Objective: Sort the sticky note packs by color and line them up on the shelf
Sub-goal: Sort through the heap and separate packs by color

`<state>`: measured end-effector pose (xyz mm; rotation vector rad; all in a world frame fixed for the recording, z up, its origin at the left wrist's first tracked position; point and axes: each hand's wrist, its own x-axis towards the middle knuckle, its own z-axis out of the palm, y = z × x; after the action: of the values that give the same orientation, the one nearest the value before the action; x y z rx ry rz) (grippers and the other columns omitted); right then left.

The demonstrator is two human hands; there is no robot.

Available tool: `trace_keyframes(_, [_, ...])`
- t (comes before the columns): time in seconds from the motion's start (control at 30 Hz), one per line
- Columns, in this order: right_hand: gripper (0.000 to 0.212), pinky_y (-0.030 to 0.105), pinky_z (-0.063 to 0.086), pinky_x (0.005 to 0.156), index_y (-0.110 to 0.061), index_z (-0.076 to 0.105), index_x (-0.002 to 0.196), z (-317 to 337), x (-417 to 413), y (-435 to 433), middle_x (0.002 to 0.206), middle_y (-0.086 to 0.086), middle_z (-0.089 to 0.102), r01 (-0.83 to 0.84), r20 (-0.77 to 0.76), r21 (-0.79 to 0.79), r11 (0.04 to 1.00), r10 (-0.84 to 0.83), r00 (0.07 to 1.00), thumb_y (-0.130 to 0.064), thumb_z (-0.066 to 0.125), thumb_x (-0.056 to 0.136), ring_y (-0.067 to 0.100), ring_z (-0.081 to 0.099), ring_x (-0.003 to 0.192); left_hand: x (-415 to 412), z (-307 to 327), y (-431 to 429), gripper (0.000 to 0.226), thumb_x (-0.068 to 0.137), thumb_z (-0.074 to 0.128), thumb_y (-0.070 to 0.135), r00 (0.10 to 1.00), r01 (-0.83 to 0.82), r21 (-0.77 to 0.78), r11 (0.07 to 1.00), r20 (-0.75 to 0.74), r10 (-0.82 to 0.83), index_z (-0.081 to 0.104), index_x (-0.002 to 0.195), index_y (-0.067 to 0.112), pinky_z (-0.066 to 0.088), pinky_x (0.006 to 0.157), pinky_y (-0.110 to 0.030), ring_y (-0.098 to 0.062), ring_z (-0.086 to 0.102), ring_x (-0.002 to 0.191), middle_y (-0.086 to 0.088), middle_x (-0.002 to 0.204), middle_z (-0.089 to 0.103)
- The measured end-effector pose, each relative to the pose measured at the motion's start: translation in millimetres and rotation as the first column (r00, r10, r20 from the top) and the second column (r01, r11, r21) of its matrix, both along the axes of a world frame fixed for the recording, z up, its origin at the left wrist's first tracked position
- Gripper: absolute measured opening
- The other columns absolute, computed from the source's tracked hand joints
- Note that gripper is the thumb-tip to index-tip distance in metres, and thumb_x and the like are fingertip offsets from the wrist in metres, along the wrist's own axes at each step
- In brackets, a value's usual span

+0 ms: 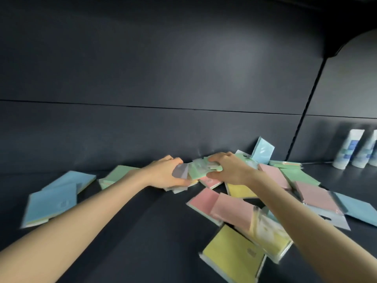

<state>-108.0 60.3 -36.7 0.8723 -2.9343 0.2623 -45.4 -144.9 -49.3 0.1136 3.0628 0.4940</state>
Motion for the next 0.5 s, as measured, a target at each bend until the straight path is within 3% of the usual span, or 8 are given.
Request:
trace_keyframes(0.1, [0.054,0.035,0.029,0.107,-0.02,0.047,0.136,-3.0,-8.0,14.9,0.141,0.003,0.046,-0.05,-0.031,0.048,0.998,0.051,0.998,-0.04,0.058,0.087,0.026,0.033,0.129,-5.2,-7.3,13.4,0.09,0.068,0.052,0.08,0.994,-0.105,0.01,0.994,0.022,0.105,0.035,0.14,0.03,0.041,0.092,-0.032,-0.02,0.046,0.122,0.004,0.14,0.039])
trace_keyframes(0.23, [0.054,0.034,0.029,0.104,-0.022,0.044,0.137,-6.0,-17.5,28.5,0.139,0.002,0.046,-0.09,-0.081,0.096,0.991,0.098,0.992,-0.043,0.055,0.088,0.026,0.034,0.127,-2.6,-8.9,32.4,0.081,0.073,0.053,0.076,0.978,-0.209,0.002,0.978,-0.014,0.209,0.039,0.138,0.031,0.035,0.085,-0.028,-0.022,0.044,0.126,0.003,0.139,0.042])
trace_keyframes(0.43, [0.052,0.034,0.03,0.099,-0.02,0.048,0.132,-8.4,-23.3,46.5,0.132,0.0,0.048,-0.137,-0.115,0.064,0.989,0.143,0.983,-0.043,0.059,0.087,0.024,0.037,0.12,8.7,-5.6,54.0,0.078,0.066,0.051,0.081,0.959,-0.282,0.073,0.957,0.005,0.282,0.046,0.129,0.037,0.036,0.085,-0.029,-0.021,0.053,0.109,0.006,0.131,0.044])
trace_keyframes(0.5, [0.053,0.032,0.03,0.099,-0.018,0.05,0.131,-9.0,-24.7,50.7,0.132,0.001,0.047,-0.142,-0.099,0.012,0.99,0.142,0.985,-0.041,0.063,0.085,0.025,0.037,0.12,12.4,-6.6,57.9,0.072,0.07,0.051,0.08,0.959,-0.285,0.073,0.956,0.009,0.285,0.046,0.128,0.038,0.039,0.092,-0.031,-0.023,0.05,0.115,0.006,0.131,0.043])
